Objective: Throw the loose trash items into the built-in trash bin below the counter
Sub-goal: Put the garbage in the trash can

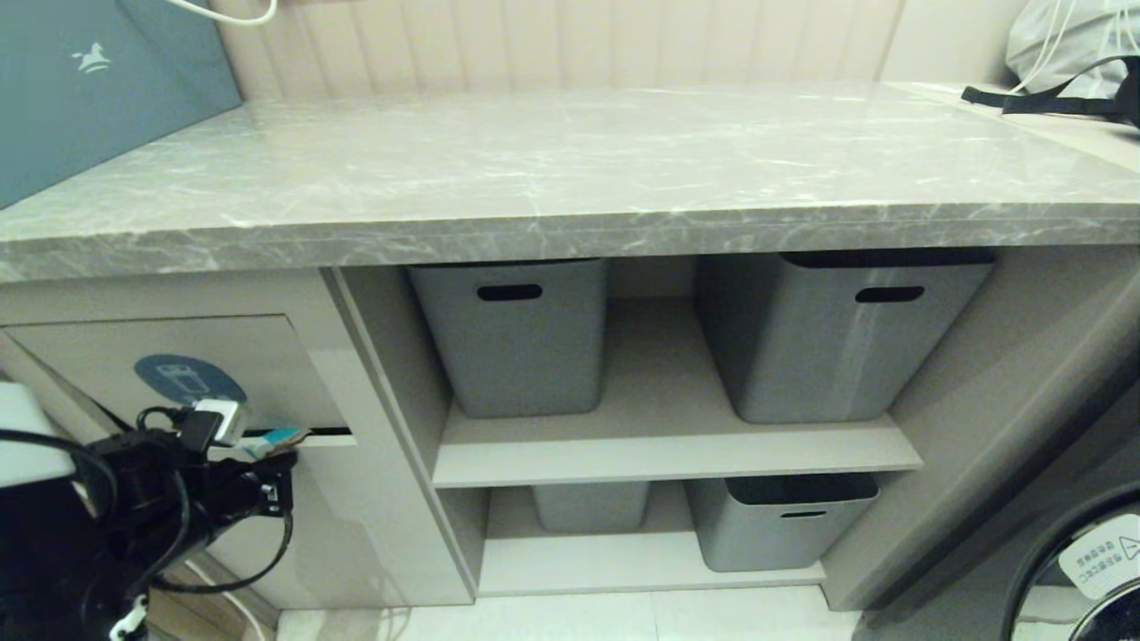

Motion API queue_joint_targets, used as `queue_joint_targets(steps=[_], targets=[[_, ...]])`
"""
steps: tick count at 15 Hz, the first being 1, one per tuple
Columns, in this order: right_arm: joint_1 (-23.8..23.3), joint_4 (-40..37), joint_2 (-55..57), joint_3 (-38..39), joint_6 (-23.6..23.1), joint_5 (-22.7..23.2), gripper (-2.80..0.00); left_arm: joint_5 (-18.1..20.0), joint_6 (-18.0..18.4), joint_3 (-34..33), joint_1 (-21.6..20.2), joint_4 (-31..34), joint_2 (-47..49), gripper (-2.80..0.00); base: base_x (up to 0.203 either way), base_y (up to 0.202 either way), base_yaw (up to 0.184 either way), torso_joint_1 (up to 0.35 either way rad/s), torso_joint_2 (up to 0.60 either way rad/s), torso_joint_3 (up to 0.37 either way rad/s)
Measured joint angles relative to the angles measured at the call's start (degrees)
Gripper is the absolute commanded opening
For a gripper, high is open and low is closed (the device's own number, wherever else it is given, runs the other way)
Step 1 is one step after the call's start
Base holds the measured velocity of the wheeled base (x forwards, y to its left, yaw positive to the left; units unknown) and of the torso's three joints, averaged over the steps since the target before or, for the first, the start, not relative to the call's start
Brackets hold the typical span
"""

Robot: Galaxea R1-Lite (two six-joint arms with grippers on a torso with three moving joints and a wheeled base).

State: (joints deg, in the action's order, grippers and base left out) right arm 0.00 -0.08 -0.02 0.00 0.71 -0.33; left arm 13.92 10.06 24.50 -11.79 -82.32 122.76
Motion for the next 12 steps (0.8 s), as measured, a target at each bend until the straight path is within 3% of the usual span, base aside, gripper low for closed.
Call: queue_joint_targets(steps=[7, 8, 12], targets=[[0.0, 0.0, 0.0, 0.0, 0.0, 0.0, -2.80, -0.2, 0.0, 0.0, -0.2, -0.8, -1.5, -2.80, 0.000, 0.000, 0.000, 0.000, 0.00, 0.000], [0.0, -0.1, 0.0, 0.0, 0.0, 0.0, -2.80, -0.5, 0.1, 1.8, -0.2, -4.9, -2.3, -2.80, 0.000, 0.000, 0.000, 0.000, 0.00, 0.000], [0.0, 0.0, 0.0, 0.0, 0.0, 0.0, -2.80, -0.3, 0.1, 5.2, -0.1, -3.2, -4.9, -2.80, 0.000, 0.000, 0.000, 0.000, 0.00, 0.000]])
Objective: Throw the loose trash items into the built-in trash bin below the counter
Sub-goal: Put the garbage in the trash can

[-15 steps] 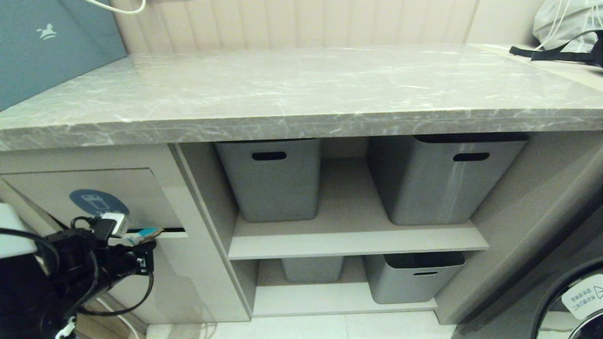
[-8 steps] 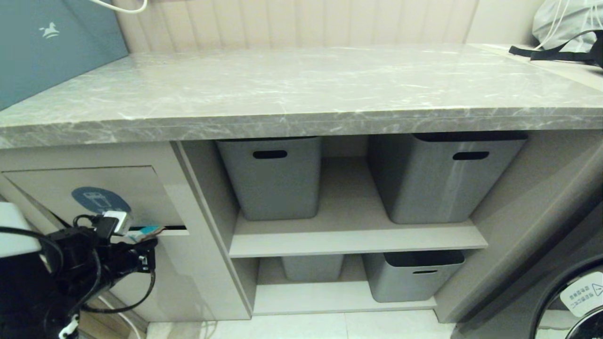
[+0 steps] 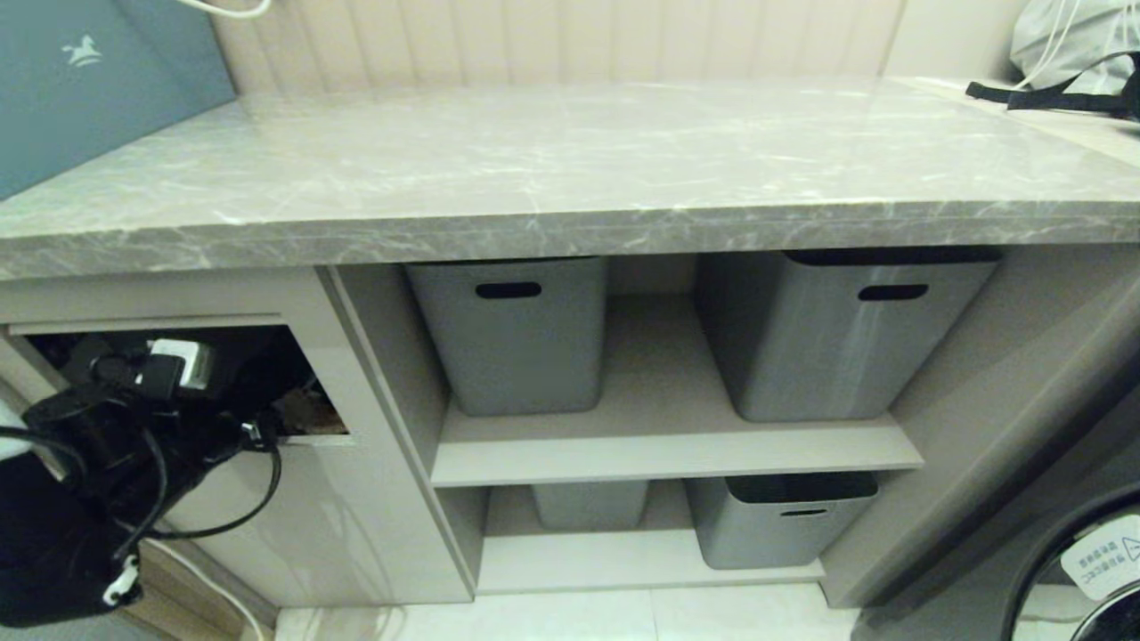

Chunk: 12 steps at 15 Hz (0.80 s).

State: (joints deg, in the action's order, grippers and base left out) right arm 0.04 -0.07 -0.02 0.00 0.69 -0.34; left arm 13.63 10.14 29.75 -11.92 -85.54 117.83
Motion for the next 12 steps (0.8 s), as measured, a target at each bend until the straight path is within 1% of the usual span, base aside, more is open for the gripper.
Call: queue_joint_targets(steps=[5, 9, 12], targets=[[0.0, 0.0, 0.0, 0.0, 0.0, 0.0, -2.80, 0.1, 0.1, 1.2, 0.1, 1.2, 0.4, -2.80, 0.000, 0.000, 0.000, 0.000, 0.00, 0.000], [0.0, 0.0, 0.0, 0.0, 0.0, 0.0, -2.80, 0.1, 0.0, -0.1, 0.1, 1.3, -0.3, -2.80, 0.000, 0.000, 0.000, 0.000, 0.00, 0.000], [0.0, 0.0, 0.0, 0.0, 0.0, 0.0, -2.80, 0.1, -0.1, -2.7, 0.1, 1.3, -1.7, -2.80, 0.000, 0.000, 0.000, 0.000, 0.00, 0.000]])
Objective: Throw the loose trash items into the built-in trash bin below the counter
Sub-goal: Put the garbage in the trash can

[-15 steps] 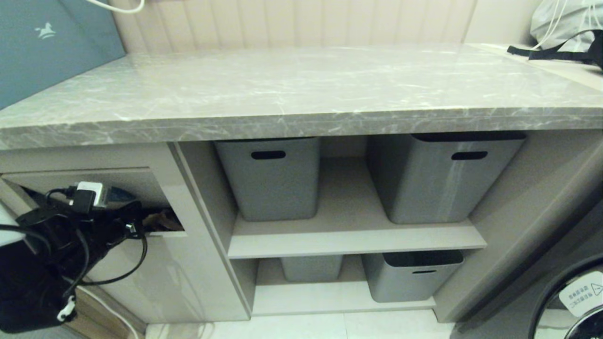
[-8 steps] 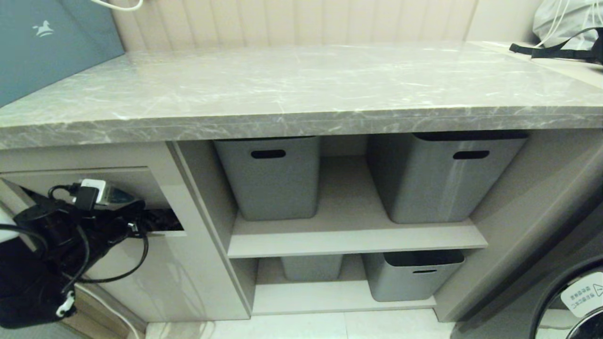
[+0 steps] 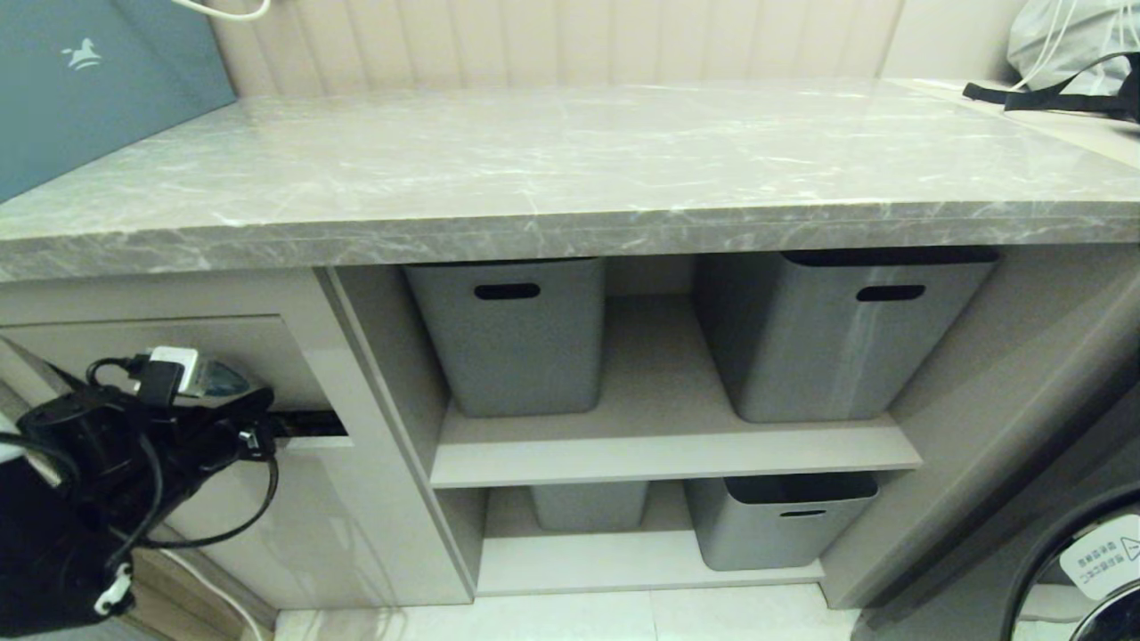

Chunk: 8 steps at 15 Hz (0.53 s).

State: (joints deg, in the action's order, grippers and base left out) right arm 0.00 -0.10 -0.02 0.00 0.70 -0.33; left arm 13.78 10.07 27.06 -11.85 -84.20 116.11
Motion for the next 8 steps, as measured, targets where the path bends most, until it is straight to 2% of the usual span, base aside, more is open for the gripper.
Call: queue_joint_targets(steps=[4, 8], targets=[[0.0, 0.0, 0.0, 0.0, 0.0, 0.0, -2.80, 0.0, 0.0, -6.0, 0.0, 0.1, -4.3, -2.80, 0.000, 0.000, 0.000, 0.000, 0.00, 0.000], [0.0, 0.0, 0.0, 0.0, 0.0, 0.0, -2.80, 0.0, 0.0, -15.3, -0.1, 0.1, -10.3, -2.80, 0.000, 0.000, 0.000, 0.000, 0.00, 0.000]])
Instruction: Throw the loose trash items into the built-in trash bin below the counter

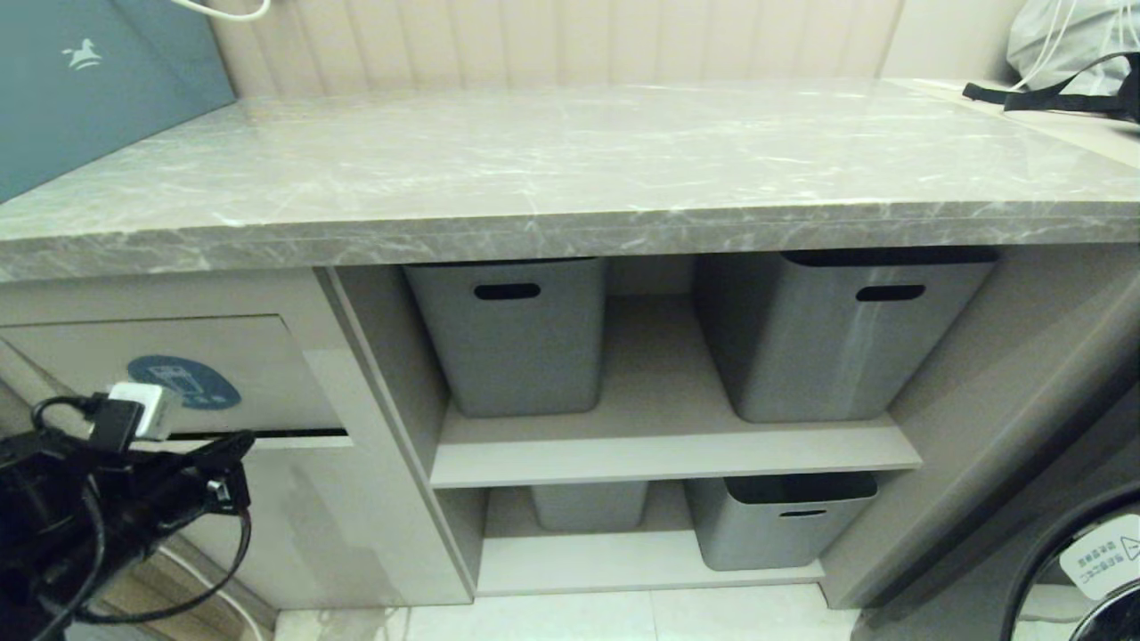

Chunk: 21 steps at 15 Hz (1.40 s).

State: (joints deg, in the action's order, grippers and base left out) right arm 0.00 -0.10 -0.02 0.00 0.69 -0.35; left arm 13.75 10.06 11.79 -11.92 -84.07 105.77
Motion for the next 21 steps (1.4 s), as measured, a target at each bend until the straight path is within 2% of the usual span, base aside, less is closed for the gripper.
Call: queue_joint_targets(steps=[3, 5, 15, 18, 21], targets=[[0.0, 0.0, 0.0, 0.0, 0.0, 0.0, -2.80, 0.0, -0.1, -8.6, 0.0, 0.9, -4.7, -2.80, 0.000, 0.000, 0.000, 0.000, 0.00, 0.000], [0.0, 0.0, 0.0, 0.0, 0.0, 0.0, -2.80, -0.1, -0.1, -11.0, 0.0, 1.6, -7.4, -2.80, 0.000, 0.000, 0.000, 0.000, 0.00, 0.000], [0.0, 0.0, 0.0, 0.0, 0.0, 0.0, -2.80, 0.2, -0.5, -11.8, 0.3, 2.6, -13.9, -2.80, 0.000, 0.000, 0.000, 0.000, 0.00, 0.000], [0.0, 0.0, 0.0, 0.0, 0.0, 0.0, -2.80, 0.3, -0.6, -11.8, 1.1, 7.3, -20.3, -2.80, 0.000, 0.000, 0.000, 0.000, 0.00, 0.000], [0.0, 0.0, 0.0, 0.0, 0.0, 0.0, -2.80, 0.4, -1.4, -11.8, 2.4, 16.5, -31.8, -2.80, 0.000, 0.000, 0.000, 0.000, 0.00, 0.000]])
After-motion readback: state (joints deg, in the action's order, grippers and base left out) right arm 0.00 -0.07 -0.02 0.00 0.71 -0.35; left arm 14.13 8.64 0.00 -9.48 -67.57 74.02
